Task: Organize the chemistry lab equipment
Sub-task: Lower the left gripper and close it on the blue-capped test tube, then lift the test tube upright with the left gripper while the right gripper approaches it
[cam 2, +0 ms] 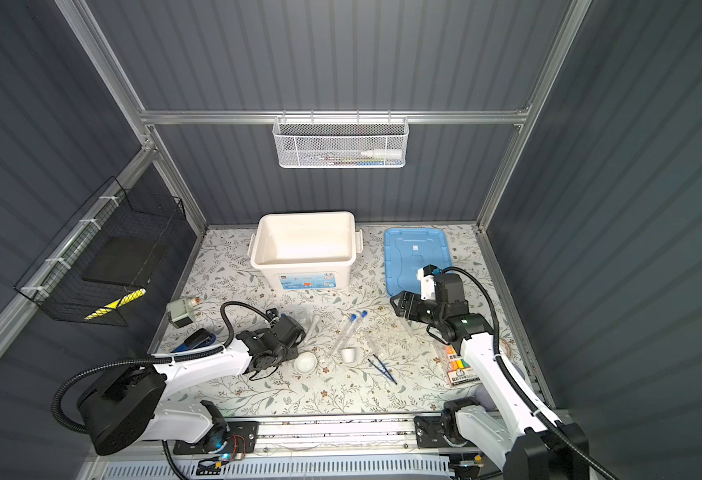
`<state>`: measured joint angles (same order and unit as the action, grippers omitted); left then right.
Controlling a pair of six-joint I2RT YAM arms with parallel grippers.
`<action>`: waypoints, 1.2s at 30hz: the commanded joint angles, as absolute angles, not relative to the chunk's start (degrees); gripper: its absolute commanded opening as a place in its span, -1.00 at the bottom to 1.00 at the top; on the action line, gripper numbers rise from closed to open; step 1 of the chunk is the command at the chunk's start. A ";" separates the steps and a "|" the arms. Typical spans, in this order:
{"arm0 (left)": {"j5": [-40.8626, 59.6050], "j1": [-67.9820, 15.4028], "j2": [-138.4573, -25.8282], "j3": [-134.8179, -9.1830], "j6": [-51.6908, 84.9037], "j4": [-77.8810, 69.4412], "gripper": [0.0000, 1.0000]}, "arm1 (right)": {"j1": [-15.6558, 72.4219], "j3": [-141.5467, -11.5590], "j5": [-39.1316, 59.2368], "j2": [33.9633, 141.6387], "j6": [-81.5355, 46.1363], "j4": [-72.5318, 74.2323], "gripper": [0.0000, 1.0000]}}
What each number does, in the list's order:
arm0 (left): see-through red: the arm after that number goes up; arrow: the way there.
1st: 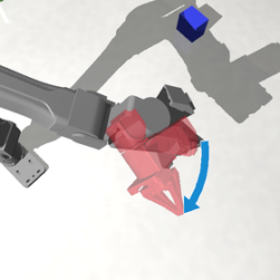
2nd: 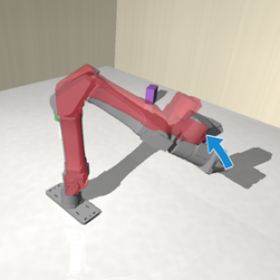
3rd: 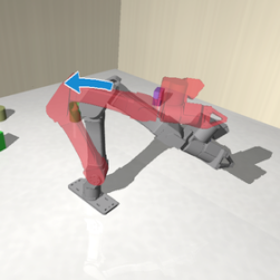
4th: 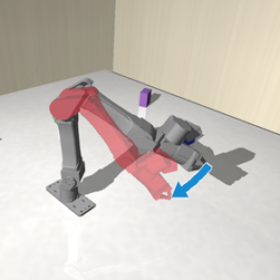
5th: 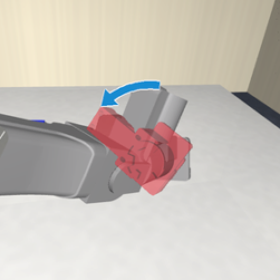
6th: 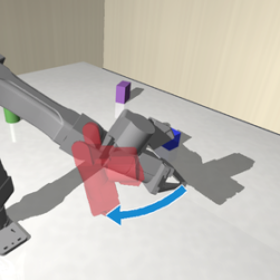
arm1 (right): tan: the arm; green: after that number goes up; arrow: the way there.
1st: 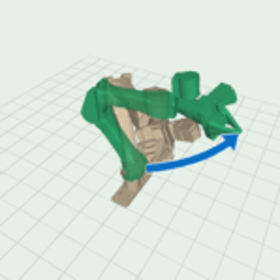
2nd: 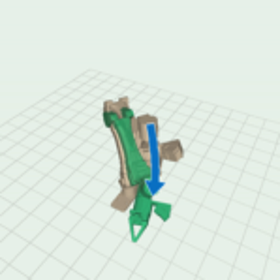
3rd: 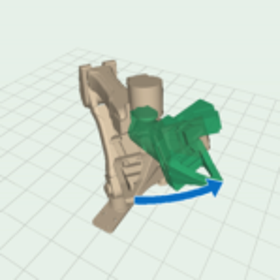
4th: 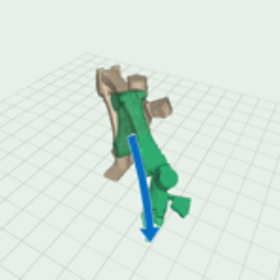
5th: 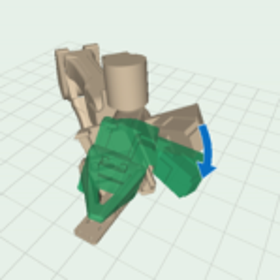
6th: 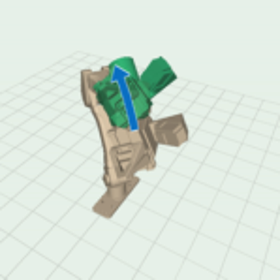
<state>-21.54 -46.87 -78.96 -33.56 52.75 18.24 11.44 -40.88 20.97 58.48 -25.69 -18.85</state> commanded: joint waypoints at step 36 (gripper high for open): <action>-23.90 -46.75 -71.61 -37.00 50.49 26.69 -0.86 | 15.34 -43.22 20.39 60.54 -27.44 -18.00 0.60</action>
<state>-22.20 -46.87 -72.93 -35.09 51.00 24.43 14.96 -41.36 20.16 60.34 -27.05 -18.02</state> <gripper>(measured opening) 0.168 0.800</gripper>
